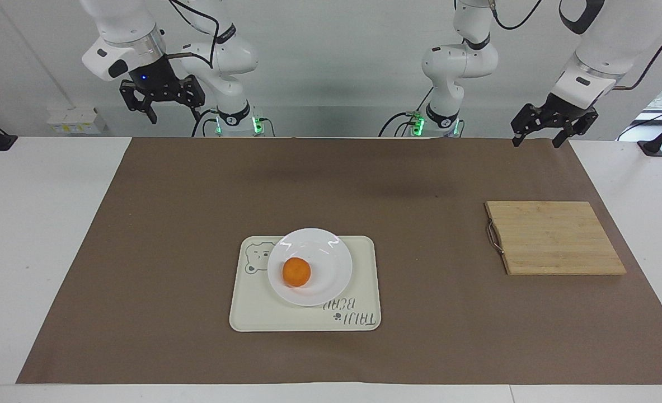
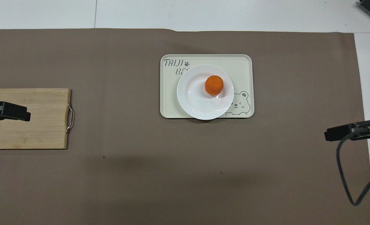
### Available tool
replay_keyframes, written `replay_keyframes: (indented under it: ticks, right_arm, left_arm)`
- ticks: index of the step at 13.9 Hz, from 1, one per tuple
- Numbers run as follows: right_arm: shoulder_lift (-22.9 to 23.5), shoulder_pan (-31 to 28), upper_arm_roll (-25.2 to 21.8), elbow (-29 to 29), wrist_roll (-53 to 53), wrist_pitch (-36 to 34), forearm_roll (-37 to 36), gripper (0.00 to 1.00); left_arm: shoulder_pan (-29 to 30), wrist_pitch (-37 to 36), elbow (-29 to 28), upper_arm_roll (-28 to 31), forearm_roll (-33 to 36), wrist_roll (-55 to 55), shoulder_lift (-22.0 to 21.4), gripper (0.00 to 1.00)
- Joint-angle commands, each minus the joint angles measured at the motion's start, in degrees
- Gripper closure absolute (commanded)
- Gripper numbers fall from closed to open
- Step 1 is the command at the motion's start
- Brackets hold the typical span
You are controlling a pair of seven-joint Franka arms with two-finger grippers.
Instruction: Place orange and plate with both arms
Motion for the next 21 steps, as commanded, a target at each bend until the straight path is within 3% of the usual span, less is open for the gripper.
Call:
replay_keyframes:
  ticks: [1,7,10,12,21]
  right_arm:
    - [-0.87,-0.47,0.48,-1.11,1.0,1.37,-1.11,0.0]
    - [-0.61,-0.56,0.4,-0.76,0.74,1.45,-1.11,0.0]
    - [0.53,-4.4,1.62,0.38,0.74,1.89,-0.85,0.0]
    - [3.6,-6.62,3.82,5.11,0.74,0.76,-1.37,0.0]
    - [4.05,-6.71,3.91,5.92,-0.49,1.28,-4.09,0.0]
  left_arm:
    - [0.26,-0.81,0.79,-0.21,0.75,-0.03,0.15,0.0]
    - [0.26,-0.81,0.79,-0.21,0.75,-0.11,0.15,0.0]
    - [0.26,-0.81,0.79,-0.21,0.75,-0.03,0.15,0.0]
    - [0.26,-0.81,0.79,-0.21,0.75,-0.03,0.15,0.0]
    - [0.26,-0.81,0.79,-0.21,0.75,-0.03,0.06,0.0]
